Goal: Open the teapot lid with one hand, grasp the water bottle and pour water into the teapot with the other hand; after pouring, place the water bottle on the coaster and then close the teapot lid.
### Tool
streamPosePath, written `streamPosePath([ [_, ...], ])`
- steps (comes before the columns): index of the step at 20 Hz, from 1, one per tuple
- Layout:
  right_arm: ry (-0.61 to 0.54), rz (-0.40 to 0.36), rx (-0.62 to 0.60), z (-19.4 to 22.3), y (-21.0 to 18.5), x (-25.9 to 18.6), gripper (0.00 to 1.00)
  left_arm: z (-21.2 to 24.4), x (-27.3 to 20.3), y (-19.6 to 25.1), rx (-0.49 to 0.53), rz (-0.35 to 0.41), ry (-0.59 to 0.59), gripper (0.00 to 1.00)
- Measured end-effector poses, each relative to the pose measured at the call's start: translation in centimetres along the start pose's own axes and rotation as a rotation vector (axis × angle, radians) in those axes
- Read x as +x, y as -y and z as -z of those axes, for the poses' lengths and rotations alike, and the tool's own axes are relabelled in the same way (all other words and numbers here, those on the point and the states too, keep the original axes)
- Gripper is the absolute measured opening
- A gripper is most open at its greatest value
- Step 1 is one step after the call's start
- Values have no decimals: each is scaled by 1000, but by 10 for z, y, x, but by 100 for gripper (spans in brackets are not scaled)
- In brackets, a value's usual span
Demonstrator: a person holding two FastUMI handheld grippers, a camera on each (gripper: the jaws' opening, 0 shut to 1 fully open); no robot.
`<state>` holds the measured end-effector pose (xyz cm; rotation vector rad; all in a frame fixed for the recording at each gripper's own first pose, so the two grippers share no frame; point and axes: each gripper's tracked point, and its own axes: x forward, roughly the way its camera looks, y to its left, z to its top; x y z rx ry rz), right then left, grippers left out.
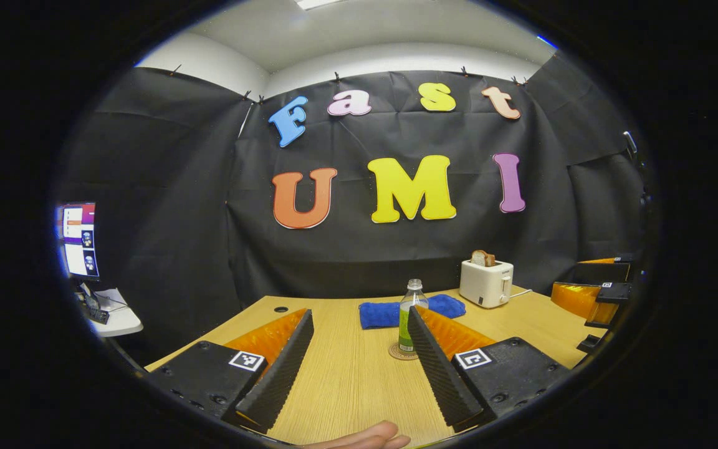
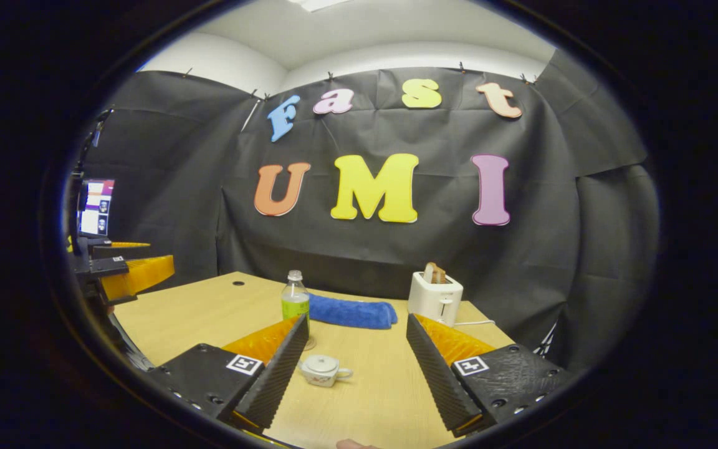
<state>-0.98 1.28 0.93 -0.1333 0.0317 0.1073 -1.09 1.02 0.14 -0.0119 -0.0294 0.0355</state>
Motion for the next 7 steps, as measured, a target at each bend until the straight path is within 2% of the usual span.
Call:
streamPosePath([
  [7, -7, 2, 11, 5, 1, -2, 95, 0, 1, 2, -1, 7, -1, 95],
])
